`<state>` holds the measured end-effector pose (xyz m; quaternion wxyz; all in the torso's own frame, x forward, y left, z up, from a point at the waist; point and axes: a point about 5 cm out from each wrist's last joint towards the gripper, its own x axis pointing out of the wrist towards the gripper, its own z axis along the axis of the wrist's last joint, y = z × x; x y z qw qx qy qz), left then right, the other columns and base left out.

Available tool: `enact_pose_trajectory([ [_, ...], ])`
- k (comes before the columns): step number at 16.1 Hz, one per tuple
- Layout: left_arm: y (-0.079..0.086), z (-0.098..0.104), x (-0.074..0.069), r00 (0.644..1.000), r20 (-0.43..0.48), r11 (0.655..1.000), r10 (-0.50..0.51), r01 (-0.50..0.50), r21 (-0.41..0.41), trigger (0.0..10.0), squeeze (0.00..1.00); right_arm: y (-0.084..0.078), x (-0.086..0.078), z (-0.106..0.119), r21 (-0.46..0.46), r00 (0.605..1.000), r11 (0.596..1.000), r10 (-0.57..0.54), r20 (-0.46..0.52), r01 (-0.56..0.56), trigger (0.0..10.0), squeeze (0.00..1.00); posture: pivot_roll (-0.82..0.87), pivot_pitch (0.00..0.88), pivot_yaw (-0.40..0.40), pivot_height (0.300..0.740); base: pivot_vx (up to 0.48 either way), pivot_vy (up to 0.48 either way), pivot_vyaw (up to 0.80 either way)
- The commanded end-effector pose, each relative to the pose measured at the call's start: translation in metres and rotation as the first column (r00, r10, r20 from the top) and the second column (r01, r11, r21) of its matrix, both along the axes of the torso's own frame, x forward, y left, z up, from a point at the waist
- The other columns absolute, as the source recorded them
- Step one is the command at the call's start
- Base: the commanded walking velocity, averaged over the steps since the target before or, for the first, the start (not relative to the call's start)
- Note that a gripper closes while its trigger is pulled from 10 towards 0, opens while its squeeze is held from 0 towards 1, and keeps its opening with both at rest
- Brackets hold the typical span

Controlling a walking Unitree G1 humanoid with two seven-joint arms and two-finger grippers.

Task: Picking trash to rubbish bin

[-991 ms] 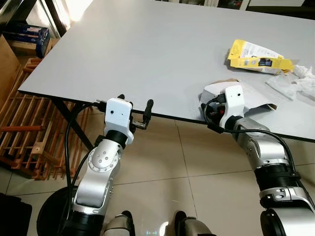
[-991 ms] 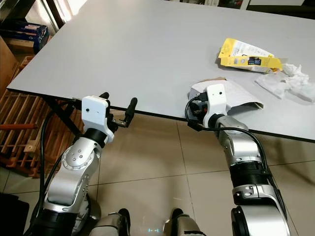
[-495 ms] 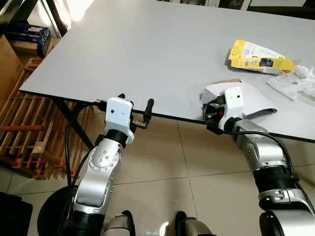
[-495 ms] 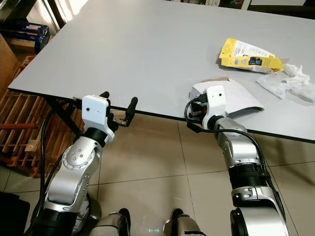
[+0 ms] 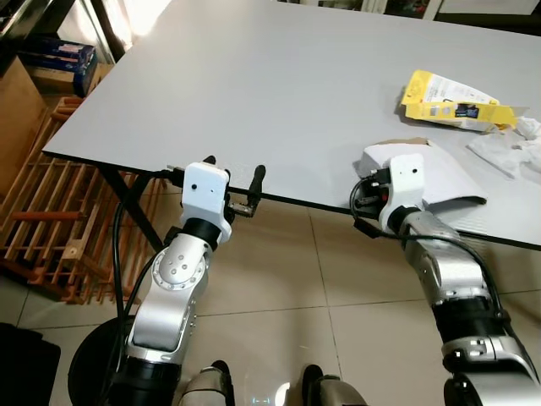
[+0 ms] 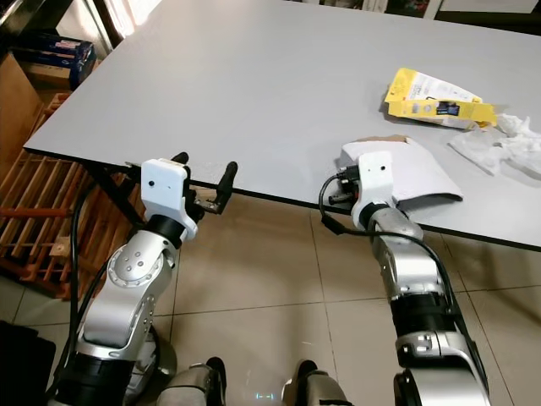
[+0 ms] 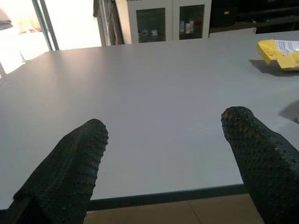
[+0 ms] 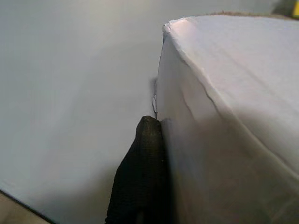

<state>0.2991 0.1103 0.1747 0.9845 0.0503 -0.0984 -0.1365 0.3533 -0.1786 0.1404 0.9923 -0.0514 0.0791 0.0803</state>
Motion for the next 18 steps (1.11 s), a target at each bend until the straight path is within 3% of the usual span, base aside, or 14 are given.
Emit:
enact_pose_trajectory([
  [1, 0.0, -0.002, 0.001, 1.0, -0.005, 1.0, 0.013, -0.013, 0.011, 10.0, 0.0, -0.003, -0.002, 0.006, -0.035, 0.998, 0.999, -0.025, 0.062, 0.027, 0.0, 0.0, 0.06, 0.178, 0.017, 0.74, 0.0, 0.0, 0.0],
  [7, -0.003, -0.002, 0.003, 1.0, -0.003, 1.0, 0.006, -0.006, 0.007, 10.0, 0.0, -0.006, 0.0, 0.04, -0.108, 0.96, 0.989, -0.071, 0.271, 0.104, 0.0, 0.0, 0.05, 0.176, 0.022, 0.74, 0.0, 0.0, 0.0],
  [8, -0.003, -0.002, 0.003, 1.0, -0.004, 1.0, 0.007, -0.007, 0.006, 10.0, 0.0, -0.005, 0.0, 0.043, -0.122, 0.954, 0.986, -0.07, 0.293, 0.11, 5.2, 0.0, 0.05, 0.177, 0.019, 0.74, 0.0, 0.0, 0.0],
  [9, -0.003, -0.002, 0.003, 1.0, -0.003, 1.0, 0.007, -0.007, 0.006, 10.0, 0.0, -0.005, 0.0, 0.044, -0.125, 0.952, 0.986, -0.071, 0.299, 0.112, 5.2, 0.0, 0.05, 0.177, 0.019, 0.74, 0.0, 0.0, 0.0],
  [10, -0.004, -0.002, 0.003, 1.0, -0.004, 1.0, 0.009, -0.009, 0.004, 10.0, 0.0, -0.005, 0.0, 0.051, -0.131, 0.942, 0.985, -0.066, 0.329, 0.115, 10.0, 0.0, 0.05, 0.172, 0.017, 0.74, 0.0, 0.0, 0.0],
  [15, -0.003, 0.003, 0.007, 1.0, -0.002, 1.0, 0.009, -0.009, -0.017, 10.0, 0.0, -0.003, -0.007, 0.075, -0.144, 0.901, 0.98, -0.066, 0.43, 0.14, 10.0, 0.0, 0.03, 0.146, 0.005, 0.74, 0.0, 0.0, 0.0],
  [18, 0.001, 0.003, 0.008, 1.0, -0.012, 1.0, 0.01, -0.01, -0.016, 10.0, 0.0, -0.009, -0.022, 0.085, -0.121, 0.875, 0.973, -0.118, 0.47, 0.197, 10.0, 0.0, 0.02, 0.127, 0.0, 0.74, 0.0, 0.0, 0.0],
])
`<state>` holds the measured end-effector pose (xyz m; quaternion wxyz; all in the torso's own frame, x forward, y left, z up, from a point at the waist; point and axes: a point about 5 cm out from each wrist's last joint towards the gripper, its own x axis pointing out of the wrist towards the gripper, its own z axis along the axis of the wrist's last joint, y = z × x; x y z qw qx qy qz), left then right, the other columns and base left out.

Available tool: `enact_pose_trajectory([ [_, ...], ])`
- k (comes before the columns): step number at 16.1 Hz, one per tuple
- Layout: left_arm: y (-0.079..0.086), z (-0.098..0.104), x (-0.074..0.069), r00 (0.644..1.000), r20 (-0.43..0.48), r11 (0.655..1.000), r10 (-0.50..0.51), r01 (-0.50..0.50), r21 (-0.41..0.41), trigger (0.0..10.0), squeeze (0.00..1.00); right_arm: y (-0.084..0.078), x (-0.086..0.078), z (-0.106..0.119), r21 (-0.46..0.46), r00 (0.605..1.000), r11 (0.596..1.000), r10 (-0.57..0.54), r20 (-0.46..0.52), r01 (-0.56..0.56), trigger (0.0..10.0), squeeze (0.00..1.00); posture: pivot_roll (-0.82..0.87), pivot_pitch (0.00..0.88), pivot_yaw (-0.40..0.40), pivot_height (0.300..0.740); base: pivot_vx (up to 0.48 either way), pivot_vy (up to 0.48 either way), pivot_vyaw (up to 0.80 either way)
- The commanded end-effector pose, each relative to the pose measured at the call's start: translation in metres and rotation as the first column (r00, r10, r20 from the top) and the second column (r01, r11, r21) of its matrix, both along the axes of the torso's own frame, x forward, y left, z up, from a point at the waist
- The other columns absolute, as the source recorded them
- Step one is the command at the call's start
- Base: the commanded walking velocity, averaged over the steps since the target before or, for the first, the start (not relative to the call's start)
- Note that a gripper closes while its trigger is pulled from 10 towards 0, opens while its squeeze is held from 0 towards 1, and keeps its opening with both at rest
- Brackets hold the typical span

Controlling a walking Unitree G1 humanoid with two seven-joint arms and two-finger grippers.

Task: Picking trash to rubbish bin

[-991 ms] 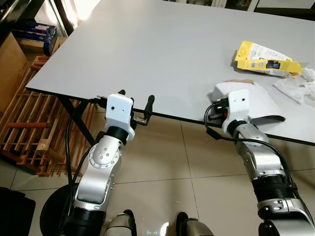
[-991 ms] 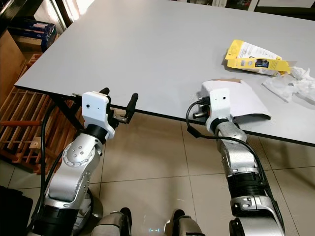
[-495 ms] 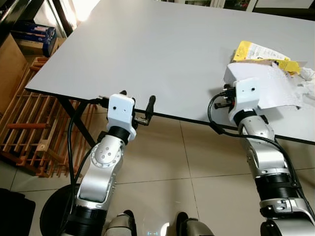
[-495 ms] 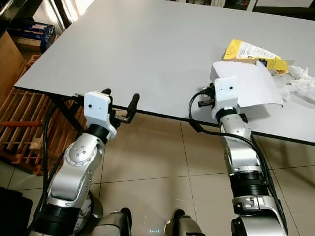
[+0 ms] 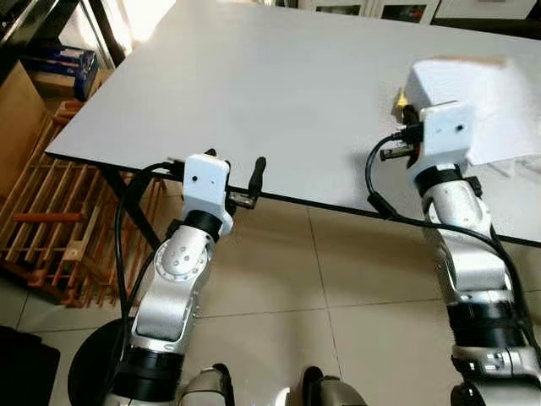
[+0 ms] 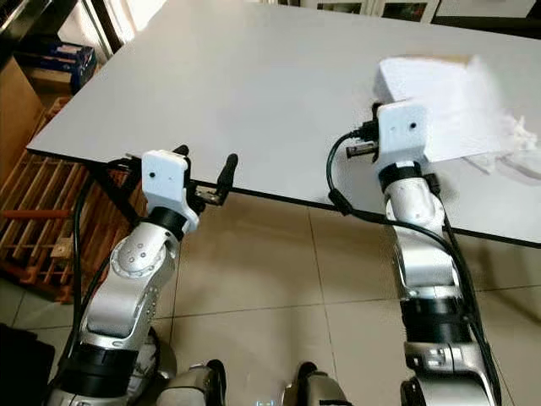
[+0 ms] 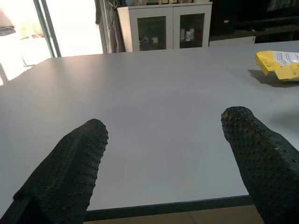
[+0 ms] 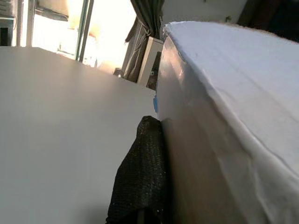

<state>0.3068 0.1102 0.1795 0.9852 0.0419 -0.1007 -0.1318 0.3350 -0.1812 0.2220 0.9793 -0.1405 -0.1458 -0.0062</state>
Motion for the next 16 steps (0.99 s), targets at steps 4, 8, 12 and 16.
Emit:
enact_pose_trajectory([
  [4, 0.001, -0.008, 0.0, 0.999, -0.039, 1.0, -0.006, 0.006, -0.002, 10.0, 0.0, -0.013, -0.018, -0.012, 0.041, 0.996, 0.996, -0.073, -0.048, 0.075, 10.0, 0.0, 0.0, 0.115, 0.008, 0.74, 0.0, 0.0, -0.13],
  [8, -0.003, -0.008, 0.002, 0.999, -0.051, 1.0, -0.019, 0.018, -0.006, 10.0, 0.0, -0.012, -0.018, -0.008, 0.042, 0.996, 0.996, -0.071, -0.047, 0.073, 10.0, 0.0, -0.01, 0.114, 0.012, 0.74, 0.0, 0.0, -0.27],
  [12, -0.006, -0.009, 0.001, 0.998, -0.055, 1.0, -0.03, 0.03, -0.004, 10.0, 0.0, -0.012, -0.02, -0.009, 0.051, 0.995, 0.996, -0.068, -0.07, 0.072, 10.0, 0.0, -0.01, 0.114, 0.008, 0.74, 0.0, 0.0, 0.0],
  [16, -0.006, -0.011, 0.002, 0.997, -0.066, 1.0, -0.029, 0.028, -0.01, 10.0, 0.0, -0.012, -0.019, -0.011, 0.062, 0.994, 0.995, -0.066, -0.086, 0.072, 10.0, 0.0, -0.01, 0.114, 0.004, 0.74, -0.238, 0.0, 0.0],
])
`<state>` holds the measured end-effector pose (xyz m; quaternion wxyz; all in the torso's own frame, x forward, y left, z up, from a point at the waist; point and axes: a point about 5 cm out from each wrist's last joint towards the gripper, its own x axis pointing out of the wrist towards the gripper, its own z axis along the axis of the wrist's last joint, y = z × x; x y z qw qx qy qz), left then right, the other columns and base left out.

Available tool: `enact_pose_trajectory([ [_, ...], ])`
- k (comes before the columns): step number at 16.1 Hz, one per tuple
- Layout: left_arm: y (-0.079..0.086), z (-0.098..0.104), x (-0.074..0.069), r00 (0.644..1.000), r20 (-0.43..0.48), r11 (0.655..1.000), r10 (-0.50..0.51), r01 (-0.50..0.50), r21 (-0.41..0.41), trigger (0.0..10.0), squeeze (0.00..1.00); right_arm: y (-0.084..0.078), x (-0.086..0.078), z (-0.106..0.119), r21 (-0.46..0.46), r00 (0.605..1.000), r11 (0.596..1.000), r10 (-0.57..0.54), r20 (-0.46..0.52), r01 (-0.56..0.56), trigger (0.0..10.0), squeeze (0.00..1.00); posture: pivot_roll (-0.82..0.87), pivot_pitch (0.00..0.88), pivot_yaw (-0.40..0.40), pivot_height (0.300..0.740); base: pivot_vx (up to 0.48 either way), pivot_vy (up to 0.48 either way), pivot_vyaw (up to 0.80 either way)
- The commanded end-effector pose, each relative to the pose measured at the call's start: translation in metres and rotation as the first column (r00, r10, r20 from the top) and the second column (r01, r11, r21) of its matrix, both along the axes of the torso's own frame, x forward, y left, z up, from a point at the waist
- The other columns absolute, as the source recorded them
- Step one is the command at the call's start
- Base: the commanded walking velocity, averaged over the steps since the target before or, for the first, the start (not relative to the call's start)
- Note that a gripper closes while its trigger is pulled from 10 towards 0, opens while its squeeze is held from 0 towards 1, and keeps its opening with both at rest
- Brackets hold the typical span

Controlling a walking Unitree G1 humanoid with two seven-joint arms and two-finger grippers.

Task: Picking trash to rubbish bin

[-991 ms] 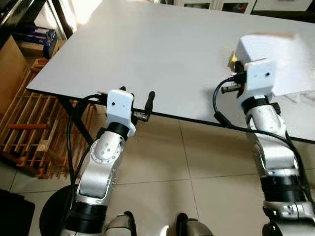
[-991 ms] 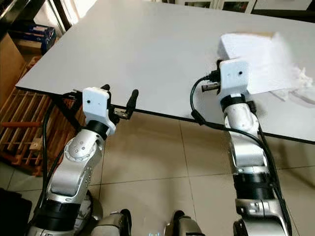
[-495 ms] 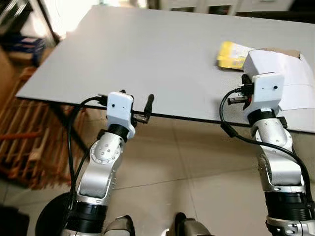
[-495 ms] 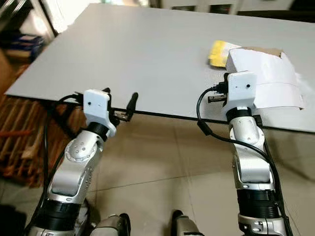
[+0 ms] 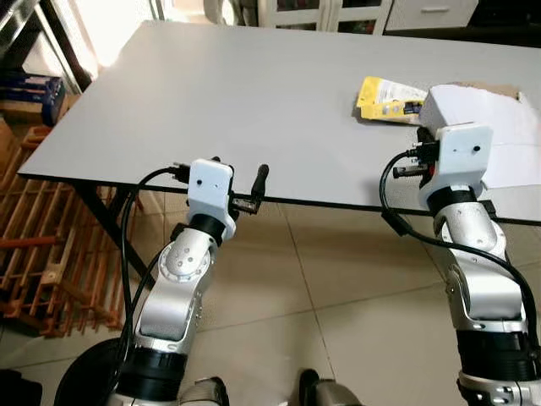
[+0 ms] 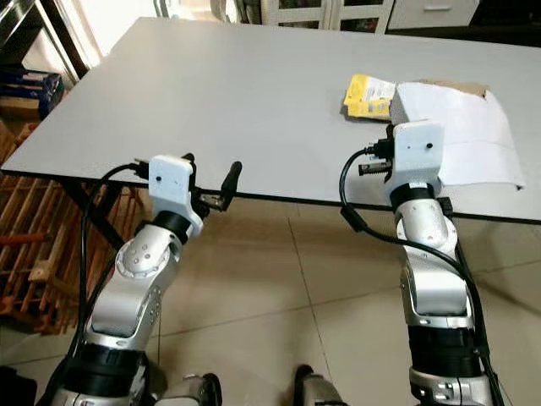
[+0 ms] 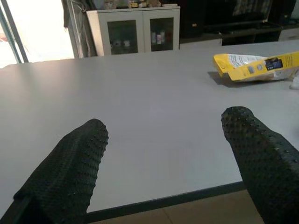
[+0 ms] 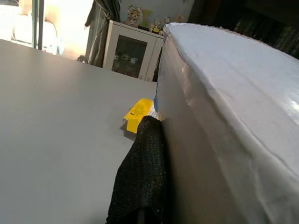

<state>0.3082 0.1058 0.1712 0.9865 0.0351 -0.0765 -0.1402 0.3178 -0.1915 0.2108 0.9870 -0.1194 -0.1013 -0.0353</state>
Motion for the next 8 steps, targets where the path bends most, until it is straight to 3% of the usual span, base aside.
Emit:
enact_pose_trajectory([
  [1, -0.0017, -0.0025, 0.0002, 1.0, -0.016, 1.0, -0.012, 0.012, -0.004, 10.0, 0.0, -0.0018, -0.0016, 0.0, 0.015, 1.0, 1.0, -0.007, -0.004, 0.007, 10.0, 0.0, -0.01, 0.114, 0.004, 0.74, -0.281, 0.0, 0.0],
  [8, -0.0018, -0.0033, 0.0002, 1.0, -0.021, 1.0, -0.012, 0.012, -0.001, 10.0, 0.0, -0.0025, -0.0004, -0.0011, 0.026, 1.0, 1.0, -0.012, -0.02, 0.013, 10.0, 0.0, -0.01, 0.111, 0.005, 0.74, -0.302, 0.0, 0.0],
])
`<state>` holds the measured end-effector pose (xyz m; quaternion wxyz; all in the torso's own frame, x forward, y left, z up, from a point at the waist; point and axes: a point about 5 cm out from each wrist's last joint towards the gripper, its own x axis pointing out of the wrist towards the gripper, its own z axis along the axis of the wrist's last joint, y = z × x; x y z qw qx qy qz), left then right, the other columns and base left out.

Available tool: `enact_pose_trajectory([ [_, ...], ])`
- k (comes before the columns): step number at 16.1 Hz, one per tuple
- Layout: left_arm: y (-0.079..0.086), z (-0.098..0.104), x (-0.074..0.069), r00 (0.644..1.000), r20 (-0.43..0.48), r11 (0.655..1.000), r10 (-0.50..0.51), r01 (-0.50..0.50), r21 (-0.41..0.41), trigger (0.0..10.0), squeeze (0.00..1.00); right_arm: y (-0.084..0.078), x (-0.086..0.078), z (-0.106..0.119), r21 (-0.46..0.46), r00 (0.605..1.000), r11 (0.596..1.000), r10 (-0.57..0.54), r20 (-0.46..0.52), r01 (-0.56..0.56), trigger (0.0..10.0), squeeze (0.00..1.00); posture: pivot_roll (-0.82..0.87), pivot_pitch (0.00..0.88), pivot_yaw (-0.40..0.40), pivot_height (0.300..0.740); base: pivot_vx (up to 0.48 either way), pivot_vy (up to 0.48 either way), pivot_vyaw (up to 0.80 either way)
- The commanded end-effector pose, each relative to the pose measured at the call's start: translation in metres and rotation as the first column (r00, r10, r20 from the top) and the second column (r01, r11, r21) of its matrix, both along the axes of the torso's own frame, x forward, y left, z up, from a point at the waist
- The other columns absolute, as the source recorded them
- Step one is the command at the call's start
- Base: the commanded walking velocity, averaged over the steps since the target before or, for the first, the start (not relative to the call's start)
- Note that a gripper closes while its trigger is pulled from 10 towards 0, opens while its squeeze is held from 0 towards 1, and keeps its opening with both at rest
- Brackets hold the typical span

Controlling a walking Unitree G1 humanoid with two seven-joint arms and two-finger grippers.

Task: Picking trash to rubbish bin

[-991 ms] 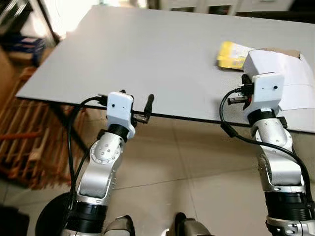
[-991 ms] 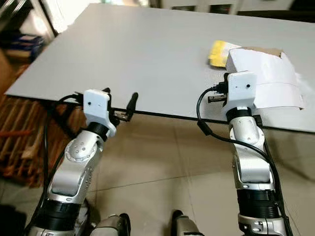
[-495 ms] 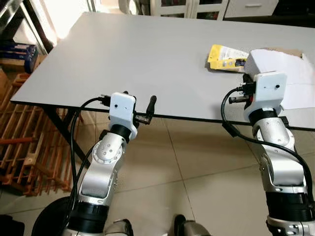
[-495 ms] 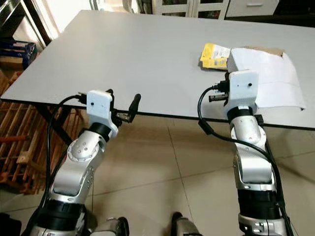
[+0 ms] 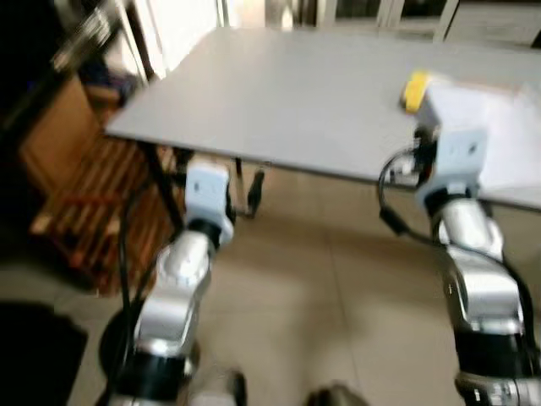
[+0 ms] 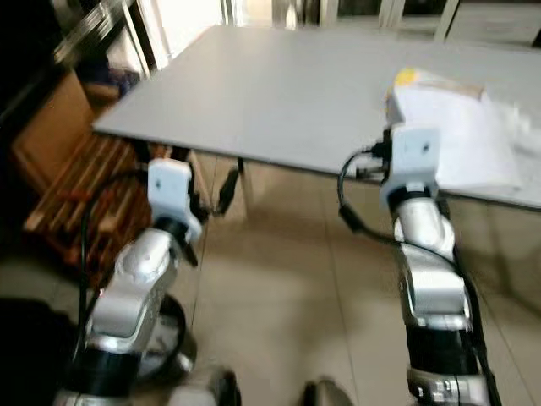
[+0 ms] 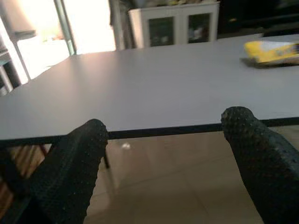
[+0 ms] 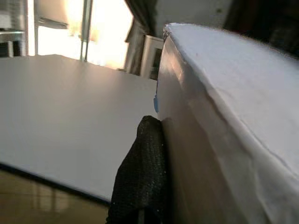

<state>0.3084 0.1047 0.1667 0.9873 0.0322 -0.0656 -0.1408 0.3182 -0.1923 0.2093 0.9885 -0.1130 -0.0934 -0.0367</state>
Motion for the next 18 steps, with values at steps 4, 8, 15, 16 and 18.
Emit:
enact_pose_trajectory([
  [4, -0.0001, 0.0008, 0.0001, 1.0, 0.001, 1.0, -0.014, 0.014, 0.008, 10.0, 0.0, -0.0023, 0.0016, 0.0009, 0.021, 1.0, 1.0, -0.014, -0.007, 0.014, 10.0, 0.0, 0.0, 0.109, 0.004, 0.74, -0.123, 0.0, 0.0],
  [8, 0.0002, 0.0011, 0.0012, 1.0, -0.002, 1.0, -0.014, 0.014, -0.015, 10.0, 0.0, -0.0025, 0.0034, 0.0015, 0.022, 1.0, 1.0, -0.017, -0.008, 0.017, 10.0, 0.0, 0.0, 0.107, -0.001, 0.74, 0.0, 0.0, 0.0],
  [15, -0.0002, -0.0007, 0.0025, 1.0, -0.018, 1.0, -0.012, 0.012, -0.026, 10.0, 0.0, -0.0007, 0.0061, 0.0052, 0.019, 1.0, 1.0, -0.012, 0.001, 0.012, 10.0, 0.0, 0.0, 0.108, -0.007, 0.74, 0.0, 0.324, 0.0],
  [16, -0.0005, -0.001, 0.0024, 1.0, -0.019, 1.0, -0.013, 0.013, -0.026, 10.0, 0.0, 0.0, 0.0063, 0.0054, 0.019, 1.0, 1.0, -0.009, 0.001, 0.009, 10.0, 0.0, 0.0, 0.108, -0.006, 0.74, 0.0, 0.48, 0.0],
  [18, -0.0006, -0.002, 0.0021, 1.0, -0.024, 1.0, -0.016, 0.015, -0.027, 10.0, 0.0, 0.0011, 0.0069, 0.0068, 0.016, 1.0, 1.0, -0.004, 0.006, 0.004, 10.0, 0.0, 0.0, 0.112, -0.004, 0.74, 0.0, 0.48, 0.0],
])
